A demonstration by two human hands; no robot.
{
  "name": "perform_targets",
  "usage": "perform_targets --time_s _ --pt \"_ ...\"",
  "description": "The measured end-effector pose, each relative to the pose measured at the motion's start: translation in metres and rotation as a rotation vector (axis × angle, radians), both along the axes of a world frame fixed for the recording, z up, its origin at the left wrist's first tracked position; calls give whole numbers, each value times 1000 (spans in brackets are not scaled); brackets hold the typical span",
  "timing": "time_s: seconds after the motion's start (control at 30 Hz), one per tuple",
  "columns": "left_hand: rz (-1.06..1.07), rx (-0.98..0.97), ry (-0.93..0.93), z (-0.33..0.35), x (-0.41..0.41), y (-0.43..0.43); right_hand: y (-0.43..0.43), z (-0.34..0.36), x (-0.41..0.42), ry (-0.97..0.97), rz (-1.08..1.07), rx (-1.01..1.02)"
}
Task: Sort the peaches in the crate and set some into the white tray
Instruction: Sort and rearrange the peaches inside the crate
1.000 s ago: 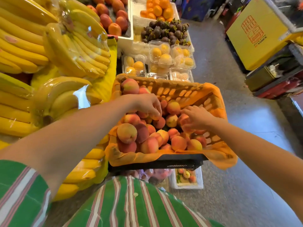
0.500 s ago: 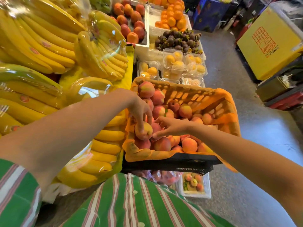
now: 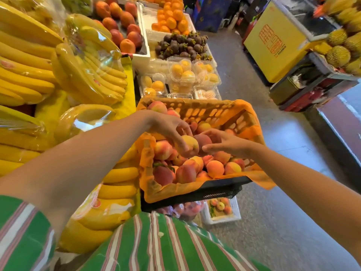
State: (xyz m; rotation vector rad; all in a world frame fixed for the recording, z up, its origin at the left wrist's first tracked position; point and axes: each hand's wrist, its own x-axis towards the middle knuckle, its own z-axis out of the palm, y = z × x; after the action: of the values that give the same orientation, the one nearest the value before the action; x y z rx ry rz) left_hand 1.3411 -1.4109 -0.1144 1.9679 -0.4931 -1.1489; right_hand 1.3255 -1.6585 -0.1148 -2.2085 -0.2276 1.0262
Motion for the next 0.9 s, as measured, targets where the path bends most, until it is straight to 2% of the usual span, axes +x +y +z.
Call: perform_targets --time_s 0.13,0.3,0.5,0.63,0.77,0.9 --pt "84 -266 204 -7 5 -19 -28 6 -5 114 -263 162" --pt "133 -495 278 -22 5 -62 -48 9 -20 169 -471 286" --pt "93 -512 299 -33 16 -95 -73 8 -14 145 -627 292" --pt "128 -494 390 -47 33 -96 -90 5 -1 160 -667 276" --pt "163 -499 479 -54 46 -104 -97 4 10 190 -641 247" --pt "152 -479 445 -52 54 -115 -93 2 19 217 -605 227"
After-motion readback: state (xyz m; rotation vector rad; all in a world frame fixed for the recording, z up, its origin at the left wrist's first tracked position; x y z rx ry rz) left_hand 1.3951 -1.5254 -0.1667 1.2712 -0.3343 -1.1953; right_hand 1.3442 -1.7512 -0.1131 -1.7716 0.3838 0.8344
